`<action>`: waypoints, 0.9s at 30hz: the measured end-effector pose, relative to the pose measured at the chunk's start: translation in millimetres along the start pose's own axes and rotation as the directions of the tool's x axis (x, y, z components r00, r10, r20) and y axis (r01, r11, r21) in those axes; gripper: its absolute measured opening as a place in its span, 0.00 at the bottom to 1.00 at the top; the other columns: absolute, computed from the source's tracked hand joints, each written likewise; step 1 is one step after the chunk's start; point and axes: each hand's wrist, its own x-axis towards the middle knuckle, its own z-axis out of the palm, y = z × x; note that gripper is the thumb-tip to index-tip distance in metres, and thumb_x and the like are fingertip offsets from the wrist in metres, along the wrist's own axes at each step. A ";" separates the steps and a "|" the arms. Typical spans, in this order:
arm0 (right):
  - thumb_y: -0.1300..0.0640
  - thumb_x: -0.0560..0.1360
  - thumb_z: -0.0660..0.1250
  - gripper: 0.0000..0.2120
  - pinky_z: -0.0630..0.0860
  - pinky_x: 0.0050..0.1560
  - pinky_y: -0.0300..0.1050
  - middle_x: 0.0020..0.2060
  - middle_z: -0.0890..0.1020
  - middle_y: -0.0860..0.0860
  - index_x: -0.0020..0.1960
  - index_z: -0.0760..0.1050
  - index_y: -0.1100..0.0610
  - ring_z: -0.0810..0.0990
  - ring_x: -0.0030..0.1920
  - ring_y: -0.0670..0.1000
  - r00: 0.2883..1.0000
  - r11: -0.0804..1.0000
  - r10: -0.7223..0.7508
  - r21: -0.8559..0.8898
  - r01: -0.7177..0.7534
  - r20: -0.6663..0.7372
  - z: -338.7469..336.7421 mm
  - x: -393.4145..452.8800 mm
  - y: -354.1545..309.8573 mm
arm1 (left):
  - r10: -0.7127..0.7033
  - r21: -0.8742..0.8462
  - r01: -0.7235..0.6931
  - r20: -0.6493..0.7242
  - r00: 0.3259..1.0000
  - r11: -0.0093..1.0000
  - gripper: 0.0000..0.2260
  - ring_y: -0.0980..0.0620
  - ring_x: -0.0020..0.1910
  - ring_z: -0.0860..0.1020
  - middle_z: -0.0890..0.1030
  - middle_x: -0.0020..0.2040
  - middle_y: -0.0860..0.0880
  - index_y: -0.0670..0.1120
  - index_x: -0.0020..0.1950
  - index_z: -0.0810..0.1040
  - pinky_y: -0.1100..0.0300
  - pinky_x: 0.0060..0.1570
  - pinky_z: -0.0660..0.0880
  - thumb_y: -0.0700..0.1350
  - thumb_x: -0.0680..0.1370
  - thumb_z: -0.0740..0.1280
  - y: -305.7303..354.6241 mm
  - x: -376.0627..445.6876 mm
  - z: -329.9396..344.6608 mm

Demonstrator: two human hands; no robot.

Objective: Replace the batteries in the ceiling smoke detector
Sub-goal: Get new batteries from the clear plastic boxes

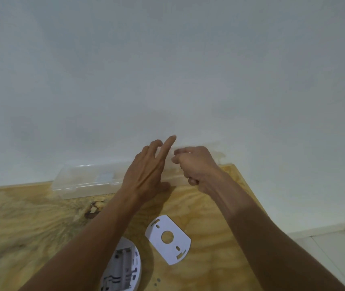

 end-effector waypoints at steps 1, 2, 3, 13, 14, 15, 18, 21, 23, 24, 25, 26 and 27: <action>0.63 0.75 0.65 0.17 0.58 0.21 0.37 0.33 0.73 0.48 0.62 0.79 0.55 0.63 0.25 0.47 1.000 0.998 -0.023 -0.056 0.024 0.018 -3.5 2.2 -4.5 | -0.011 0.018 0.011 -0.033 0.999 1.000 0.57 0.41 0.68 0.68 0.62 0.76 0.44 0.56 0.79 0.44 0.48 0.62 0.73 0.57 0.63 0.81 -0.4 -1.6 -0.5; 0.63 0.75 0.64 0.19 0.59 0.21 0.37 0.34 0.73 0.48 0.65 0.77 0.54 0.63 0.26 0.48 0.999 0.994 -0.037 -0.102 0.040 0.036 -6.5 4.8 -8.4 | -0.013 0.050 0.017 -0.071 0.997 0.999 0.57 0.39 0.72 0.64 0.59 0.78 0.43 0.55 0.80 0.46 0.45 0.65 0.72 0.60 0.62 0.81 -0.8 -3.7 -0.5; 0.63 0.75 0.64 0.20 0.59 0.22 0.38 0.33 0.73 0.49 0.66 0.76 0.53 0.64 0.26 0.48 0.998 0.989 -0.043 -0.140 0.050 0.052 -8.9 7.7 -11.5 | -0.010 0.084 0.019 -0.104 0.995 0.996 0.58 0.37 0.74 0.61 0.57 0.79 0.42 0.54 0.80 0.49 0.44 0.67 0.72 0.62 0.60 0.81 -1.0 -5.6 -0.2; 0.64 0.75 0.69 0.16 0.74 0.42 0.41 0.52 0.82 0.50 0.63 0.79 0.57 0.80 0.47 0.51 0.949 0.637 -0.099 -0.714 0.290 0.298 -17.3 38.1 -15.2 | -0.006 0.227 0.029 -0.101 0.995 0.973 0.61 0.39 0.70 0.59 0.69 0.72 0.39 0.42 0.80 0.58 0.42 0.70 0.71 0.64 0.55 0.82 4.8 -1.0 -4.1; 0.63 0.76 0.70 0.15 0.74 0.45 0.41 0.56 0.82 0.52 0.62 0.80 0.58 0.81 0.52 0.53 0.946 0.579 -0.123 -0.753 0.313 0.299 -16.0 41.3 -11.5 | -0.015 0.226 0.036 -0.095 0.995 0.973 0.61 0.39 0.70 0.59 0.68 0.73 0.39 0.42 0.80 0.57 0.42 0.71 0.71 0.63 0.55 0.82 4.7 -0.5 -3.7; 0.61 0.76 0.70 0.13 0.75 0.48 0.42 0.58 0.82 0.54 0.60 0.81 0.59 0.81 0.56 0.55 0.945 0.542 -0.137 -0.776 0.322 0.296 -14.7 44.3 -7.6 | -0.022 0.226 0.042 -0.090 0.996 0.973 0.61 0.39 0.71 0.58 0.68 0.73 0.40 0.42 0.80 0.57 0.43 0.72 0.70 0.62 0.56 0.82 5.0 0.2 -3.4; 0.59 0.76 0.71 0.09 0.78 0.57 0.46 0.54 0.85 0.54 0.54 0.84 0.60 0.81 0.58 0.55 0.948 0.477 -0.144 -0.820 0.318 0.284 -12.8 50.6 1.8 | -0.029 0.235 0.047 -0.078 0.997 0.971 0.61 0.40 0.71 0.57 0.67 0.74 0.40 0.42 0.80 0.57 0.43 0.73 0.68 0.62 0.56 0.82 6.3 1.3 -4.5; 0.61 0.74 0.71 0.08 0.79 0.55 0.47 0.52 0.85 0.55 0.53 0.84 0.60 0.81 0.55 0.56 0.957 0.484 -0.172 -0.826 0.289 0.234 -11.5 55.8 8.6 | -0.031 0.233 0.044 -0.060 0.998 0.971 0.61 0.41 0.72 0.55 0.64 0.75 0.41 0.43 0.81 0.55 0.44 0.75 0.65 0.63 0.58 0.81 7.0 1.0 -6.0; 0.63 0.74 0.71 0.08 0.79 0.54 0.50 0.52 0.82 0.57 0.53 0.82 0.62 0.80 0.54 0.57 0.958 0.479 -0.214 -0.834 0.273 0.191 -9.8 57.8 13.0 | -0.029 0.216 0.039 -0.049 0.998 0.976 0.61 0.41 0.73 0.54 0.62 0.77 0.42 0.43 0.81 0.53 0.44 0.76 0.62 0.64 0.59 0.81 8.2 0.7 -7.2; 0.64 0.73 0.71 0.08 0.80 0.54 0.52 0.52 0.82 0.58 0.52 0.81 0.62 0.80 0.52 0.57 0.956 0.498 -0.245 -0.825 0.269 0.163 -9.0 58.3 15.9 | -0.028 0.207 0.037 -0.045 0.999 0.978 0.61 0.41 0.73 0.53 0.61 0.77 0.42 0.44 0.82 0.52 0.44 0.77 0.61 0.64 0.60 0.80 8.8 0.6 -8.0; 0.65 0.72 0.72 0.09 0.81 0.53 0.53 0.50 0.82 0.58 0.52 0.80 0.62 0.81 0.50 0.58 0.953 0.525 -0.272 -0.810 0.260 0.130 -8.0 58.0 18.4 | -0.028 0.198 0.036 -0.043 0.999 0.980 0.61 0.41 0.74 0.52 0.60 0.77 0.42 0.44 0.82 0.51 0.44 0.77 0.60 0.65 0.60 0.80 9.2 0.5 -8.5; 0.65 0.71 0.72 0.09 0.81 0.51 0.53 0.49 0.81 0.58 0.51 0.80 0.62 0.81 0.48 0.58 0.949 0.541 -0.300 -0.802 0.254 0.098 -7.0 56.6 21.0 | -0.028 0.191 0.036 -0.046 0.999 0.981 0.60 0.41 0.74 0.52 0.59 0.78 0.42 0.44 0.82 0.51 0.44 0.78 0.59 0.65 0.61 0.80 9.4 0.3 -9.1; 0.65 0.71 0.72 0.09 0.81 0.50 0.52 0.48 0.81 0.58 0.51 0.79 0.62 0.82 0.46 0.58 0.939 0.539 -0.335 -0.803 0.253 0.071 -6.0 55.2 23.9 | -0.027 0.187 0.036 -0.051 0.998 0.982 0.60 0.41 0.74 0.53 0.60 0.78 0.42 0.44 0.82 0.51 0.44 0.78 0.59 0.64 0.61 0.80 9.4 0.1 -9.5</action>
